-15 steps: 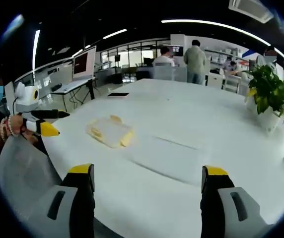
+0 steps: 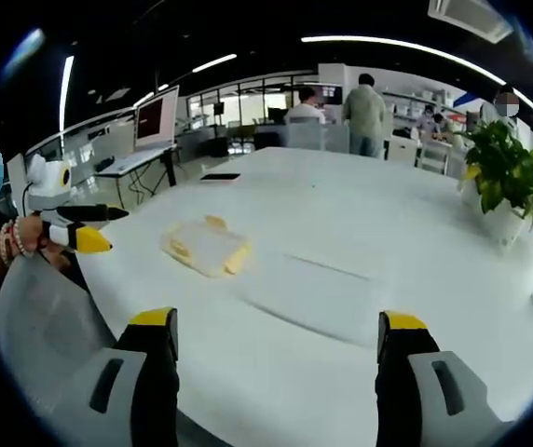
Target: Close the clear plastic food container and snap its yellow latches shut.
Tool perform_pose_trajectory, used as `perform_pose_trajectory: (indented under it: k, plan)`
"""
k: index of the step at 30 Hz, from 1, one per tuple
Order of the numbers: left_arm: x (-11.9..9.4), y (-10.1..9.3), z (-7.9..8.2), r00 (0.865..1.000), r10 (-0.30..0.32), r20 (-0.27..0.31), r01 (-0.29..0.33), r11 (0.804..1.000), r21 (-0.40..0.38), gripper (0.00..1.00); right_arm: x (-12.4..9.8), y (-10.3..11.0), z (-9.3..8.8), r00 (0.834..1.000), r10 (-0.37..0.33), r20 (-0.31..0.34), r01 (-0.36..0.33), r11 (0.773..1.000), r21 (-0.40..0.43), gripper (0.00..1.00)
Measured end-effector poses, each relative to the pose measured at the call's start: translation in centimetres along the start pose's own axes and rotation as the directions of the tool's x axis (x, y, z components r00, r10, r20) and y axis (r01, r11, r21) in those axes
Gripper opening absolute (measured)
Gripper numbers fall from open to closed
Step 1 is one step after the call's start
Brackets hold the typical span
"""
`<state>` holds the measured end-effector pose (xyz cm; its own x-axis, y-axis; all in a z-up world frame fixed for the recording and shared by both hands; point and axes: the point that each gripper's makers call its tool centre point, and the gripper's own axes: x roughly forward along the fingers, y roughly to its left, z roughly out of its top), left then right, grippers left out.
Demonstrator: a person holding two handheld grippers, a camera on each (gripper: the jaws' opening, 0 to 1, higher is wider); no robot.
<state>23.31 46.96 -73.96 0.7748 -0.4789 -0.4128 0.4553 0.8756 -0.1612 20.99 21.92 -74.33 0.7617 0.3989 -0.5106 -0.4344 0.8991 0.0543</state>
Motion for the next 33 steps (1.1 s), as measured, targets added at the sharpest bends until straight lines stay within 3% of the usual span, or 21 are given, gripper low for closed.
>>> perform_pose_trajectory:
  k: [8,11,14,17,33]
  plan:
    - [-0.11,0.3,0.68,0.999,0.015,0.043,-0.017,0.999,0.037,0.99,0.04,0.02,-0.06,1.0,0.002,-0.003,-0.002,1.0,0.005,0.85]
    - [0.02,-0.19,0.35,1.0,-0.01,0.026,0.01,1.0,0.015,0.99,0.03,0.0,-0.1,1.0,0.001,-0.006,-0.001,1.0,0.004,0.85]
    - [-0.01,-0.3,0.82,0.998,-0.016,0.053,0.015,1.0,0.018,0.99,0.05,0.06,-0.15,1.0,0.004,-0.008,-0.004,1.0,0.007,0.86]
    - [0.07,-0.11,0.32,1.0,-0.009,0.028,0.009,1.0,0.017,0.99,0.05,0.07,-0.13,1.0,0.004,-0.007,-0.004,1.0,0.006,0.85]
    - [0.08,-0.16,0.21,1.0,-0.005,0.025,0.004,0.999,0.037,0.99,0.12,0.03,-0.45,1.0,0.004,-0.023,-0.004,1.0,0.005,0.85]
